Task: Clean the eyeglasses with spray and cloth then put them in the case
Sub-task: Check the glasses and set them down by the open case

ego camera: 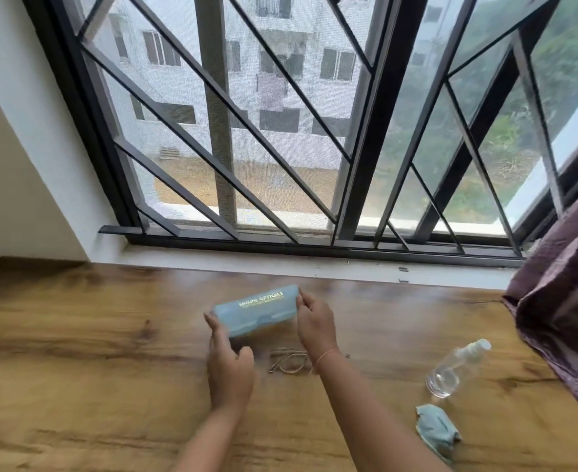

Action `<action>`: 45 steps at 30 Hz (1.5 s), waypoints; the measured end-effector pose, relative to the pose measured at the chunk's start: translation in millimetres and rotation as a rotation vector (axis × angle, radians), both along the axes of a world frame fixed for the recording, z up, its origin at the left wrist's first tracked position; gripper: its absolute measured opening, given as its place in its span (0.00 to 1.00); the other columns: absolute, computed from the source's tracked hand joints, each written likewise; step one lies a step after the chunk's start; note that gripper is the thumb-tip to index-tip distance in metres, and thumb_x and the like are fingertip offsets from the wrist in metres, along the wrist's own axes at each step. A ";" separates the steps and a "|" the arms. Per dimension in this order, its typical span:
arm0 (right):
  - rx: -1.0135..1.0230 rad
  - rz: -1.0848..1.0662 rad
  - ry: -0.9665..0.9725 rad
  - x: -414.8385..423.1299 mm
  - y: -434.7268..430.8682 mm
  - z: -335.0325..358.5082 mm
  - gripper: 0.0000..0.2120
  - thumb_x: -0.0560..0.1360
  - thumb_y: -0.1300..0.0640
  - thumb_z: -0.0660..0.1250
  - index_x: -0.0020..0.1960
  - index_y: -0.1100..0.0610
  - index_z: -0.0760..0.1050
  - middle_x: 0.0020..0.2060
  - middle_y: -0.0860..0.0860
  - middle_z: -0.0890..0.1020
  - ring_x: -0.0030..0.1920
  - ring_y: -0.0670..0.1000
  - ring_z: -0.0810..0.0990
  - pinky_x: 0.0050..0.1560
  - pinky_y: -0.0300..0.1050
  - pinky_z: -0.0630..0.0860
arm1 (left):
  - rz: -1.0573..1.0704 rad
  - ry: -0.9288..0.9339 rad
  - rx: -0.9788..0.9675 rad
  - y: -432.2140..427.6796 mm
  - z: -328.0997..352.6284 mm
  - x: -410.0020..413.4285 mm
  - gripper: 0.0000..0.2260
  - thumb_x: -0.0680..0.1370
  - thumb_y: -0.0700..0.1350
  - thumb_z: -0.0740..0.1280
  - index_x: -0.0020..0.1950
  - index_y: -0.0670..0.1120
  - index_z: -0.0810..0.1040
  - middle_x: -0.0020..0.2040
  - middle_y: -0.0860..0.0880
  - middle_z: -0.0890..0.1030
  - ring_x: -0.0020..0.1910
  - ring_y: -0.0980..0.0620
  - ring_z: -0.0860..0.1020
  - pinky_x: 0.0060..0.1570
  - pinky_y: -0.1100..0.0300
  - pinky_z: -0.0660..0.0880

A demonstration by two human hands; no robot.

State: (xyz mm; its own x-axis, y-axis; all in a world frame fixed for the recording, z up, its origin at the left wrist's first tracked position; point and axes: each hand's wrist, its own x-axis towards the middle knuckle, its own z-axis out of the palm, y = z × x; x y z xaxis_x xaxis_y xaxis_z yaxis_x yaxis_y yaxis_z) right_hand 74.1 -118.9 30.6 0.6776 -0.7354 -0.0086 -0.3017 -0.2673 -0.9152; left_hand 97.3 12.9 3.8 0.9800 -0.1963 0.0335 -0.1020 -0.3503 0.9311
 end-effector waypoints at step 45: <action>-0.342 0.176 0.265 -50.6 -80.2 -9.3 0.19 0.72 0.73 0.62 0.61 0.63 0.74 0.62 0.56 0.76 0.55 0.51 0.79 0.49 0.16 0.62 | -0.309 -0.107 0.187 -39.5 -30.7 59.2 0.39 0.67 0.42 0.76 0.74 0.48 0.61 0.61 0.50 0.78 0.58 0.53 0.75 0.54 0.63 0.69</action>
